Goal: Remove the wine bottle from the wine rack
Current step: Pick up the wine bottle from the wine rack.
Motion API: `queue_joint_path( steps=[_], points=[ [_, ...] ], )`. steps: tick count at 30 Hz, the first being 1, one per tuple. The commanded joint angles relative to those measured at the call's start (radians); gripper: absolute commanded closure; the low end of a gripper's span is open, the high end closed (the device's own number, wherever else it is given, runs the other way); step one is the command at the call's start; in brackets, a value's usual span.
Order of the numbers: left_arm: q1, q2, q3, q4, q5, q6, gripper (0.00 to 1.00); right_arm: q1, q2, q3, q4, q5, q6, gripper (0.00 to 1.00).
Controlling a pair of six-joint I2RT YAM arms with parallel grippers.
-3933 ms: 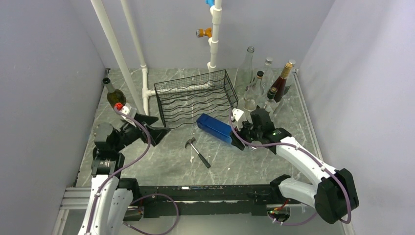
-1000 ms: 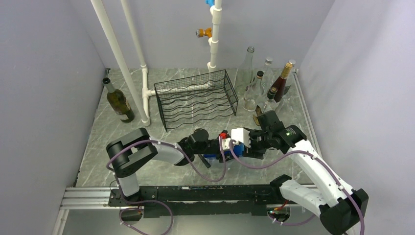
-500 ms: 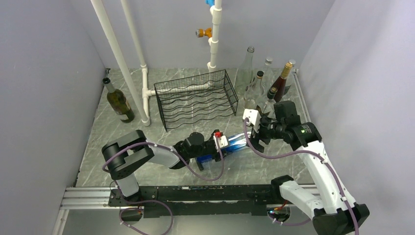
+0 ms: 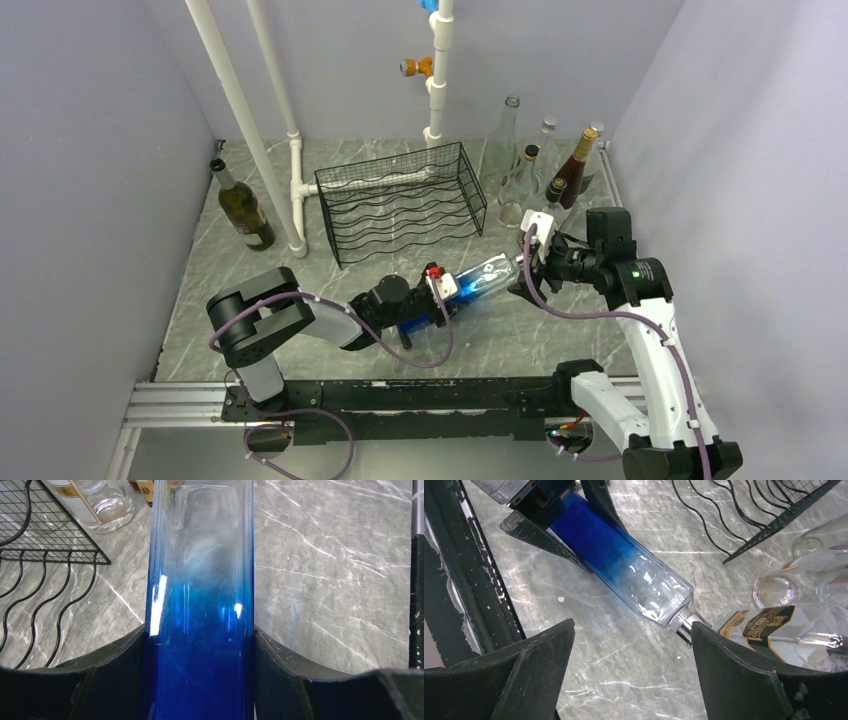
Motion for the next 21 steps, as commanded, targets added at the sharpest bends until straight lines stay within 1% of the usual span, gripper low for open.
queue_joint_path(
  steps=[1, 5, 6, 8, 11, 16, 17, 19, 21],
  points=[
    [-0.001, -0.073, 0.008, 0.212, -0.051, -0.012, 1.00, -0.055, -0.022, 0.031, 0.068, -0.094, 0.071, 0.11],
    [-0.001, -0.071, -0.006, 0.244, -0.082, -0.018, 1.00, -0.117, -0.031, 0.027, 0.100, -0.166, 0.122, 0.11],
    [-0.001, -0.071, -0.009, 0.249, -0.088, -0.020, 1.00, -0.151, -0.030, 0.027, 0.109, -0.183, 0.136, 0.11],
    [0.000, -0.074, -0.013, 0.264, -0.098, -0.024, 1.00, -0.188, -0.026, 0.019, 0.137, -0.219, 0.187, 0.11],
    [-0.002, -0.079, -0.021, 0.281, -0.099, -0.027, 1.00, -0.257, -0.027, -0.026, 0.247, -0.266, 0.333, 0.10],
    [-0.006, -0.089, -0.033, 0.309, -0.099, -0.028, 1.00, -0.391, 0.000, -0.105, 0.400, -0.406, 0.555, 0.09],
    [-0.007, -0.091, -0.036, 0.316, -0.099, -0.026, 1.00, -0.413, 0.003, -0.118, 0.432, -0.420, 0.600, 0.09],
    [-0.012, -0.095, -0.040, 0.328, -0.099, -0.022, 1.00, -0.444, 0.001, -0.144, 0.467, -0.437, 0.655, 0.02],
    [-0.018, -0.100, -0.044, 0.340, -0.100, -0.020, 1.00, -0.458, 0.000, -0.166, 0.493, -0.460, 0.692, 0.00]
  ],
)
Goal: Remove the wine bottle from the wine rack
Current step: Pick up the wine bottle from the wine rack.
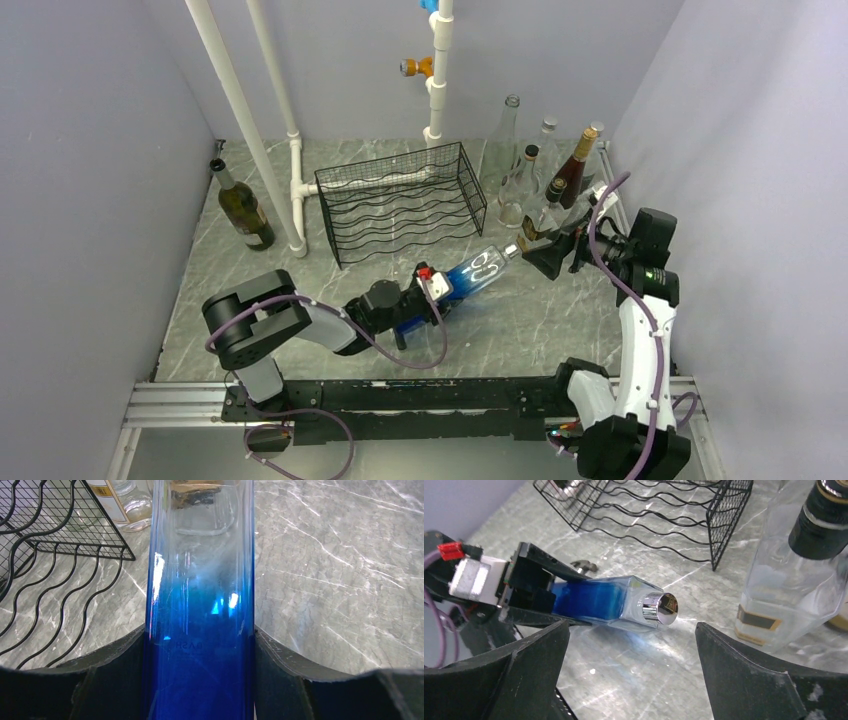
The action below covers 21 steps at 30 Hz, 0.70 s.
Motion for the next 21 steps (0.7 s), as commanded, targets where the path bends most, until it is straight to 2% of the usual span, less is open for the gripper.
queue_joint_path(
  steps=[1, 9, 15, 21],
  points=[
    [-0.016, -0.083, 0.015, 0.251, -0.004, -0.009, 1.00, -0.035, -0.007, -0.038, 0.148, -0.122, 0.183, 0.00],
    [-0.041, -0.105, 0.034, 0.275, -0.019, 0.007, 1.00, -0.037, 0.054, -0.091, 0.265, -0.185, 0.453, 0.00],
    [-0.069, -0.114, 0.044, 0.315, -0.069, 0.011, 1.00, -0.037, 0.053, -0.091, 0.288, -0.051, 0.604, 0.02],
    [-0.095, -0.105, 0.077, 0.339, -0.099, 0.005, 1.00, -0.021, 0.031, -0.144, 0.380, -0.023, 0.754, 0.08]
  ],
)
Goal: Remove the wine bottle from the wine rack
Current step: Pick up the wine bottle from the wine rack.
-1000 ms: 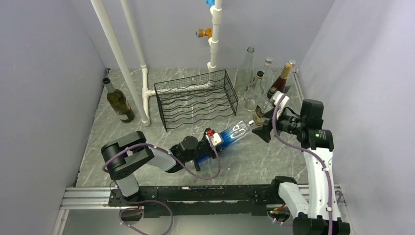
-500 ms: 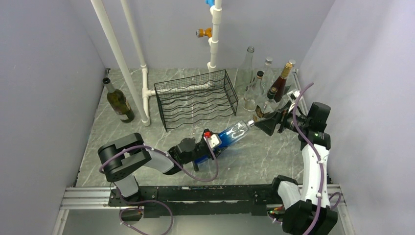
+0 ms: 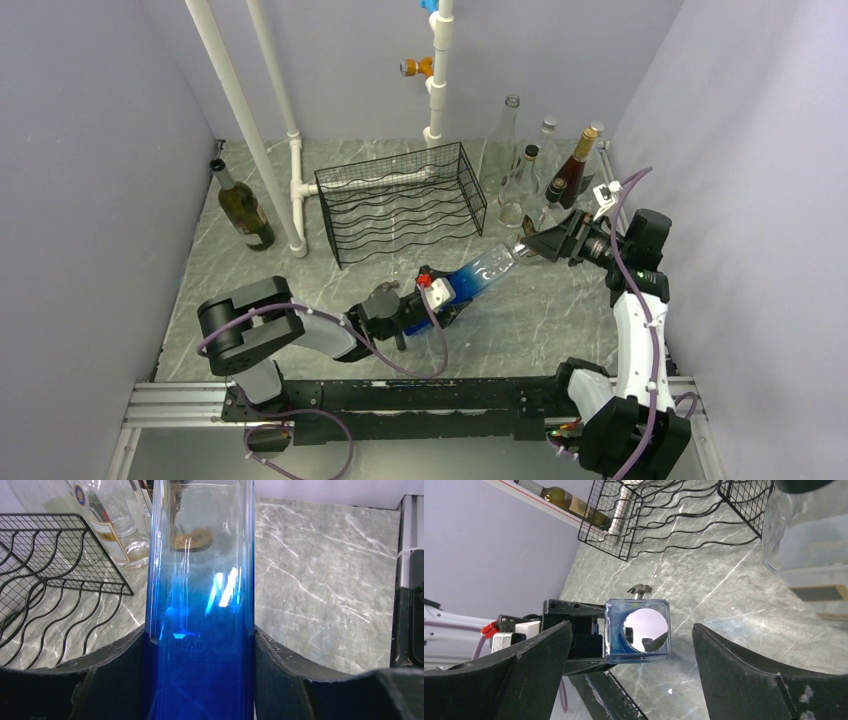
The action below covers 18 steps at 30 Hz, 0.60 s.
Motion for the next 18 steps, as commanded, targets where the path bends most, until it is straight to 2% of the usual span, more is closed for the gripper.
queue_joint_path(
  steps=[1, 4, 12, 16, 18],
  points=[
    [-0.023, -0.063, 0.088, 0.255, -0.042, 0.001, 1.00, 0.026, -0.012, -0.014, 0.074, 0.039, 0.123, 0.09],
    [-0.033, -0.052, 0.107, 0.266, -0.063, -0.003, 1.00, 0.065, -0.009, -0.008, 0.060, 0.059, 0.111, 0.10],
    [-0.059, -0.024, 0.145, 0.295, -0.088, -0.012, 1.00, 0.114, -0.019, -0.038, 0.164, 0.090, 0.207, 0.16],
    [-0.069, -0.017, 0.154, 0.299, -0.095, -0.011, 1.00, 0.114, -0.021, -0.041, 0.221, 0.097, 0.267, 0.16],
    [-0.072, -0.014, 0.156, 0.303, -0.097, -0.013, 1.00, 0.114, -0.024, -0.045, 0.266, 0.089, 0.303, 0.13]
  ],
)
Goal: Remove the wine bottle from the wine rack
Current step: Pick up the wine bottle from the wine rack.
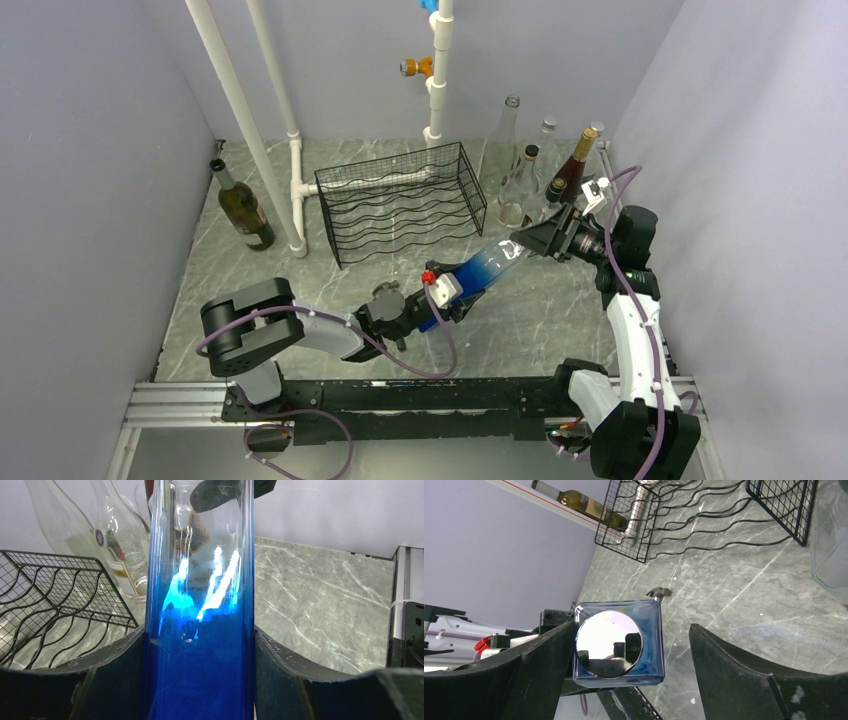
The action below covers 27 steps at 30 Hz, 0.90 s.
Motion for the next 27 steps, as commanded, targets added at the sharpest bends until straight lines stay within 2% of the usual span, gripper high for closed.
queue_joint_path(
  steps=[1, 5, 14, 27],
  points=[
    [-0.020, -0.015, 0.080, 0.260, -0.008, -0.012, 1.00, 0.003, -0.018, -0.004, 0.147, 0.015, 0.114, 0.11],
    [-0.027, -0.006, 0.087, 0.271, -0.034, -0.004, 1.00, 0.037, -0.002, 0.011, 0.129, 0.014, 0.099, 0.00],
    [-0.038, 0.004, 0.128, 0.291, -0.117, 0.021, 1.00, 0.087, -0.008, 0.007, 0.071, 0.041, 0.044, 0.00],
    [-0.052, 0.036, 0.193, 0.273, -0.116, 0.023, 1.00, 0.116, -0.010, -0.012, 0.113, 0.028, 0.026, 0.01]
  ],
)
